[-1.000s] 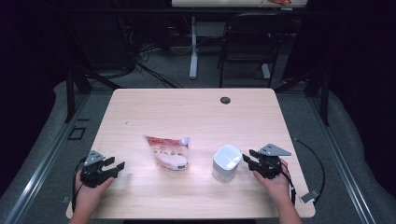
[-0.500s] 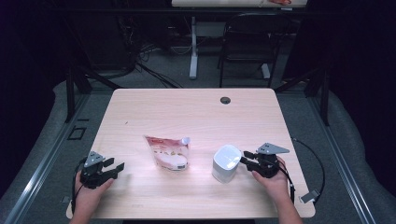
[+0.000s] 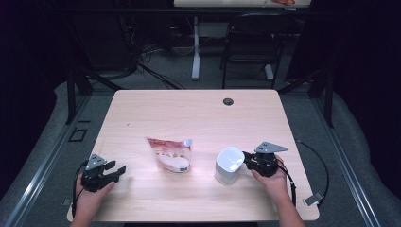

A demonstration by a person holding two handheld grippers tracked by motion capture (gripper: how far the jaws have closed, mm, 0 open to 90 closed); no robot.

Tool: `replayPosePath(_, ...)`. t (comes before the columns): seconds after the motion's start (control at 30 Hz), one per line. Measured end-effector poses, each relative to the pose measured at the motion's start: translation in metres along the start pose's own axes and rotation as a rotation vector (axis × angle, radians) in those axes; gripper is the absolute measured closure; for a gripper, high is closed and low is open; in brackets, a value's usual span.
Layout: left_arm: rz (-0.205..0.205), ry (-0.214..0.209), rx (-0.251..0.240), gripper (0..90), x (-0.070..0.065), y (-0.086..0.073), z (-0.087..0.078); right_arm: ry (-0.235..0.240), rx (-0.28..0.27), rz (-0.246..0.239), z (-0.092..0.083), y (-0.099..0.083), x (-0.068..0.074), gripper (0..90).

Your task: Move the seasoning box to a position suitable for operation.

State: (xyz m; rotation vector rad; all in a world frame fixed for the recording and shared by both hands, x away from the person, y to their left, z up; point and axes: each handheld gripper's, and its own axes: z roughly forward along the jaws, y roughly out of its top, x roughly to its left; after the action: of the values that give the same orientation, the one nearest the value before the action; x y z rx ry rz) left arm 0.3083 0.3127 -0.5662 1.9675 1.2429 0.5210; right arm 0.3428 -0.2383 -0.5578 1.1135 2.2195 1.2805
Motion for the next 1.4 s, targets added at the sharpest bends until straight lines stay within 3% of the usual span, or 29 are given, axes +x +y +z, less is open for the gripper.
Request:
replayPosePath(0.2, -0.007, 0.009, 0.002, 47.2, 0.001, 0.000, -0.001, -0.014, 0.015, -0.003, -0.002, 0.001, 0.003, 79.3)
replayPosePath(0.63, 0.029, -0.016, -0.001, 48.1, -0.004, 0.005, 0.003, -0.070, 0.064, -0.042, -0.012, 0.000, 0.018, 81.5)
replayPosePath(1.4, 0.055, -0.050, -0.002, 48.7, -0.008, 0.011, 0.010, -0.112, 0.089, 0.004, -0.033, -0.012, 0.042, 82.8)
